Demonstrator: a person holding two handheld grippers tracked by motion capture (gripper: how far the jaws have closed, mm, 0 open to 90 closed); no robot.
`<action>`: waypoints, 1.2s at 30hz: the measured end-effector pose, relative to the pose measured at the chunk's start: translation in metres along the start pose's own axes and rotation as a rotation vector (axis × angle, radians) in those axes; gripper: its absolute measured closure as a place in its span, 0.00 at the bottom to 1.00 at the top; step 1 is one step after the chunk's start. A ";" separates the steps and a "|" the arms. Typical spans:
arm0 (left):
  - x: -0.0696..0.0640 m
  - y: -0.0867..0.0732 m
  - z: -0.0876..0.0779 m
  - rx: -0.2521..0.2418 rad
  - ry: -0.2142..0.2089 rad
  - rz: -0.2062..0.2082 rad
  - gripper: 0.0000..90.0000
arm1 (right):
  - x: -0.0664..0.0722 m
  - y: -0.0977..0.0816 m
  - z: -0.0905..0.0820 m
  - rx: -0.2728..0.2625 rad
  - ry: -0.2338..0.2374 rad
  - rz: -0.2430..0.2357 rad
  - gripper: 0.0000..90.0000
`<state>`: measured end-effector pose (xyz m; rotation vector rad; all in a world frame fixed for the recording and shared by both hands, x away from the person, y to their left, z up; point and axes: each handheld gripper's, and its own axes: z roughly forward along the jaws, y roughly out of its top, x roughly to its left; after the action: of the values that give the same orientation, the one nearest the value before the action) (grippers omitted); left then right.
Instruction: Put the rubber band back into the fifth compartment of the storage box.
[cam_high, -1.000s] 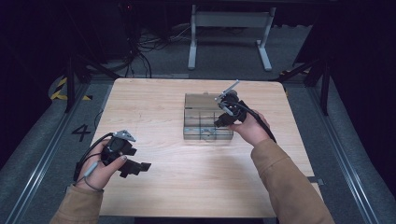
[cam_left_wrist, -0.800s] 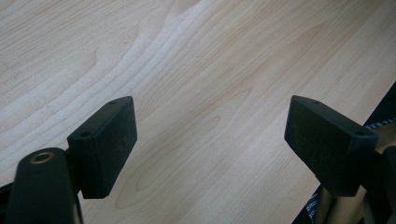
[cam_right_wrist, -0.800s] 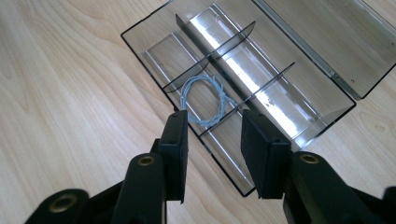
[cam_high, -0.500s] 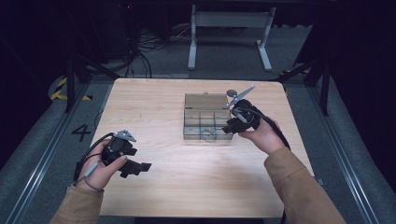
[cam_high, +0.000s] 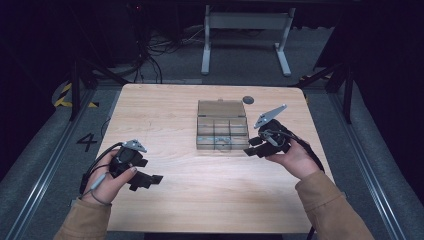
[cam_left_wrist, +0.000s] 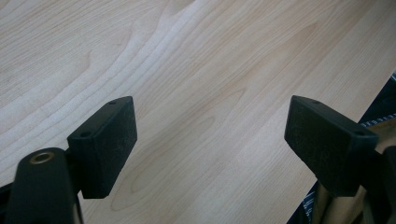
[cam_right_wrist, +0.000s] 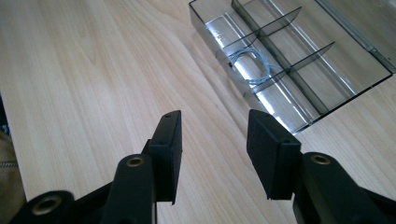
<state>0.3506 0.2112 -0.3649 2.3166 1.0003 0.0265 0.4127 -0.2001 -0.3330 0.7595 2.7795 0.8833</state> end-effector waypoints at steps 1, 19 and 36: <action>0.000 0.000 0.000 0.000 0.000 0.000 0.20 | 0.001 -0.001 0.000 -0.002 0.001 -0.003 0.62; 0.001 0.000 -0.001 -0.003 -0.003 0.000 0.20 | 0.021 -0.035 0.001 -0.074 0.034 -0.024 0.57; -0.001 0.000 0.001 0.008 -0.005 0.009 0.20 | 0.041 -0.065 0.027 -0.070 0.031 -0.033 0.55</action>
<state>0.3501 0.2100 -0.3651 2.3271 0.9892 0.0208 0.3569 -0.2112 -0.3912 0.6935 2.7628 0.9895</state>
